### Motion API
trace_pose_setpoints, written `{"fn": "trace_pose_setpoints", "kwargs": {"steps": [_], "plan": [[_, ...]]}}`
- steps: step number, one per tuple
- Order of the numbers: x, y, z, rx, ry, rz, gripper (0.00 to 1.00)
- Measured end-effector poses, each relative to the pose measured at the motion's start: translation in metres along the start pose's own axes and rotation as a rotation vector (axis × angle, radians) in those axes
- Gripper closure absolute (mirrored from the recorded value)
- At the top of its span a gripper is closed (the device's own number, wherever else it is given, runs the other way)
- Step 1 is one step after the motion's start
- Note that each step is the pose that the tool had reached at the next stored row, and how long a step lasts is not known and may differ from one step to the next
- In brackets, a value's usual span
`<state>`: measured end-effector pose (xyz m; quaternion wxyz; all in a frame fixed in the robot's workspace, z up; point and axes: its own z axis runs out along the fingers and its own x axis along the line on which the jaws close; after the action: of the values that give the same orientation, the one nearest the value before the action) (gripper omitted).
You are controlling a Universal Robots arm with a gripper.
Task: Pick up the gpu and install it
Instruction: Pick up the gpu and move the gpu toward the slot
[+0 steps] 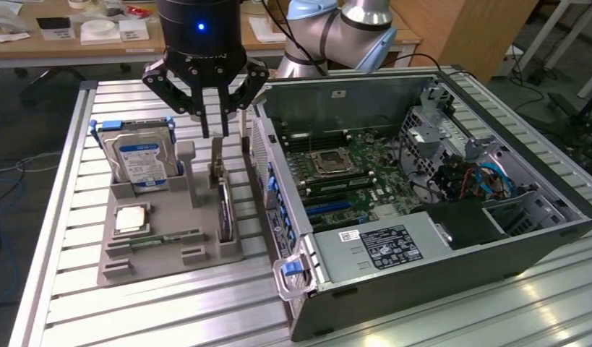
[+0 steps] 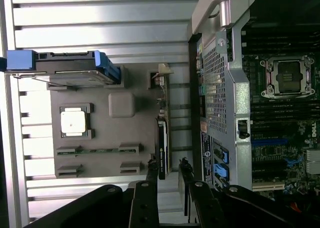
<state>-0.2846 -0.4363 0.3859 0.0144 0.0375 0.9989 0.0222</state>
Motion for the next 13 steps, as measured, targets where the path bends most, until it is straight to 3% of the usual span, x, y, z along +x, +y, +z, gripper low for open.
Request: {"fn": "trace_pose_setpoints", "kwargs": {"steps": [13], "plan": [[0.0000, 0.0000, 0.0000, -0.0001, -0.0001, 0.000, 0.69]]}}
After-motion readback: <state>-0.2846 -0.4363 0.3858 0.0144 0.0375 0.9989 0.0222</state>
